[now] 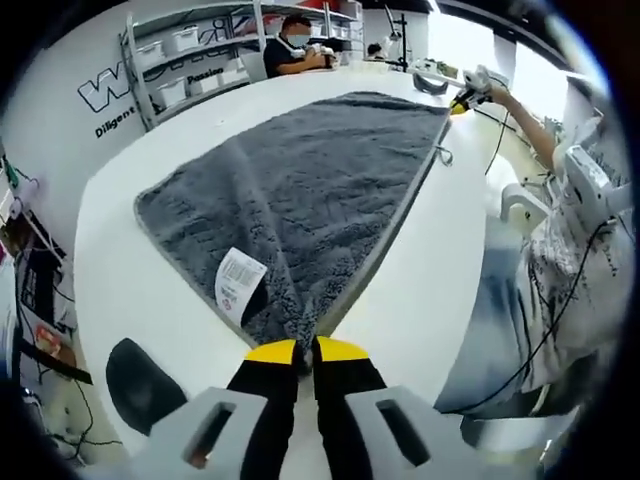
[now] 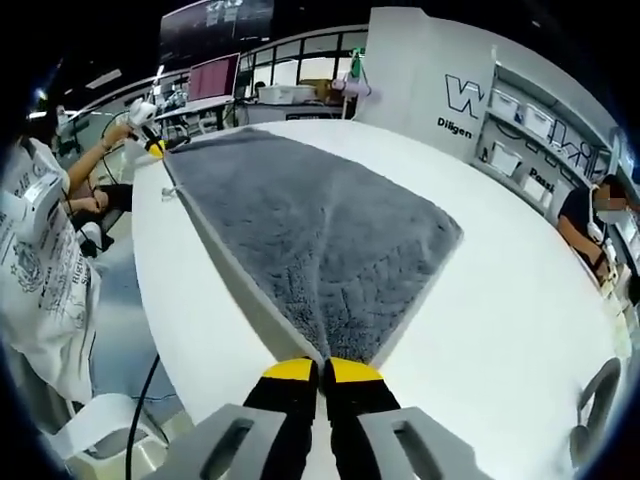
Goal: Fold the towel on the table until its edges align and the towel forms a compact rectangular stack.
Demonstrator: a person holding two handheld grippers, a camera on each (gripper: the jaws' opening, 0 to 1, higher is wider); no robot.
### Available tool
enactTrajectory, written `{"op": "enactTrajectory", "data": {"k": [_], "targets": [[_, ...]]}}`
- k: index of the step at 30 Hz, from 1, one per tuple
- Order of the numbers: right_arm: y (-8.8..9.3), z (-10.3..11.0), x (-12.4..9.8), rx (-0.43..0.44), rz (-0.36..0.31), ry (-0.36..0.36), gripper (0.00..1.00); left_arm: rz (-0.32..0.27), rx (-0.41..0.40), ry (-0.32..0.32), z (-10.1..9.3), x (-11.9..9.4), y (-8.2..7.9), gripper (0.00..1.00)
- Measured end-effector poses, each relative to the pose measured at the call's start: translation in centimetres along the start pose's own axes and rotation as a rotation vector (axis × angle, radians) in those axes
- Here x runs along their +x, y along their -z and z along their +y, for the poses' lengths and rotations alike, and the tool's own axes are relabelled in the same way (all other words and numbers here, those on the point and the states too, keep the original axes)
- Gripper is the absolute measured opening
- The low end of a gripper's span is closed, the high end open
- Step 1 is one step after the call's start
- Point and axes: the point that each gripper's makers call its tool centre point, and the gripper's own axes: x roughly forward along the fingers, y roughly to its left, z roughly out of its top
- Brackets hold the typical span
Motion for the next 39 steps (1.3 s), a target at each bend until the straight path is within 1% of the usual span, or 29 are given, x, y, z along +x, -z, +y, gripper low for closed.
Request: {"op": "enactTrajectory", "data": {"k": [2, 4, 6, 8, 9, 12, 15, 20, 24, 28, 33, 37, 39], "targets": [[0.2, 0.1, -0.3, 0.010, 0.001, 0.002, 0.04, 0.020, 0.013, 0.013, -0.6, -0.3, 0.2, 0.07], [0.3, 0.3, -0.6, 0.015, 0.002, 0.009, 0.04, 0.034, 0.007, 0.020, -1.1, -0.7, 0.2, 0.07], [0.2, 0.5, -0.8, 0.008, -0.002, 0.014, 0.04, 0.039, -0.003, 0.017, -1.1, -1.2, 0.1, 0.07], [-0.2, 0.4, -0.9, 0.000, -0.012, 0.024, 0.04, 0.021, -0.040, 0.000, -0.6, -1.7, -0.3, 0.07], [-0.5, 0.3, -1.0, -0.002, -0.015, 0.029, 0.03, 0.005, -0.068, -0.003, -0.3, -1.9, -0.6, 0.07], [-1.1, -0.1, -1.1, -0.006, -0.024, 0.038, 0.03, -0.018, -0.120, -0.006, 0.5, -2.3, -1.0, 0.07], [-1.8, -0.6, -1.0, -0.009, -0.031, 0.044, 0.03, -0.022, -0.133, -0.014, 1.0, -2.4, -1.2, 0.07], [-2.8, -1.6, -0.6, -0.027, -0.007, 0.062, 0.03, -0.018, -0.132, -0.027, 1.8, -2.5, -2.0, 0.07], [-3.9, -2.8, -0.4, -0.043, 0.008, 0.086, 0.03, -0.039, -0.145, -0.043, 2.8, -2.9, -3.1, 0.07], [-4.7, -4.0, 0.1, -0.050, 0.017, 0.111, 0.03, -0.051, -0.163, -0.051, 3.9, -2.8, -3.9, 0.07], [-5.1, -5.4, 1.3, -0.070, 0.067, 0.143, 0.03, -0.057, -0.160, -0.075, 5.1, -2.7, -5.0, 0.07], [-5.9, -6.4, 1.8, -0.067, 0.068, 0.169, 0.03, -0.064, -0.165, -0.090, 6.0, -2.5, -5.8, 0.07], [-6.3, -7.1, 2.0, -0.061, 0.062, 0.193, 0.03, -0.065, -0.169, -0.091, 6.5, -2.2, -6.0, 0.07]]}}
